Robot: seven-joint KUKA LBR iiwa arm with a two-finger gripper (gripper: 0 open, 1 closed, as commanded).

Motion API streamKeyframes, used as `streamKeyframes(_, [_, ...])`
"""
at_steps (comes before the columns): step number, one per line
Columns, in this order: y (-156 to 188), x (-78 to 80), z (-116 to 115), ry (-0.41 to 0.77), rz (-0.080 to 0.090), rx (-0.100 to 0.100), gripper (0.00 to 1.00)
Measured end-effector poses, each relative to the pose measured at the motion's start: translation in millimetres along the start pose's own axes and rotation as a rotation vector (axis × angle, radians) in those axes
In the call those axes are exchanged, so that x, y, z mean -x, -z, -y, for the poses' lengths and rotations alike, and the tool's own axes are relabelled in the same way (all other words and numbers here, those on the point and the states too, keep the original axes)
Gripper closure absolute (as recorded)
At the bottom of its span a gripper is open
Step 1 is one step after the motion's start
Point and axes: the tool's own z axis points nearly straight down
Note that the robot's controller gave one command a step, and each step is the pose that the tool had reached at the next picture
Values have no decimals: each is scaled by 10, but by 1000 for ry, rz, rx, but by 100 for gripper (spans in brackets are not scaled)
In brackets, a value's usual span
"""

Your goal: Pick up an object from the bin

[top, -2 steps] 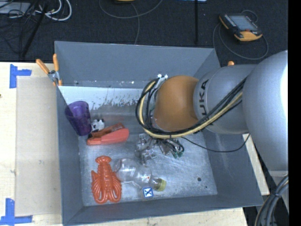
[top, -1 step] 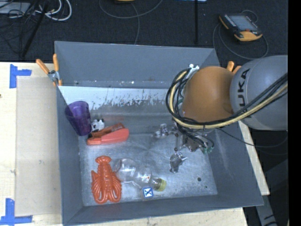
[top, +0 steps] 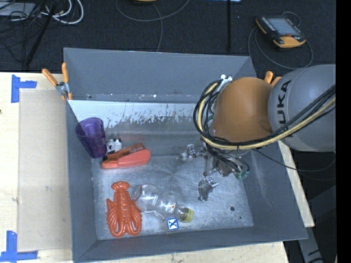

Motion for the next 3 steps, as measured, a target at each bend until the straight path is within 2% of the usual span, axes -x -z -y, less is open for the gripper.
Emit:
streamKeyframes(1, [130, -308, -260, 44, -3, 0, 0])
streamKeyframes(2, [-158, -421, -442, 191, 0, 0, 0])
streamKeyframes(3, [-445, -470, -680, 309, 3, -1, 100])
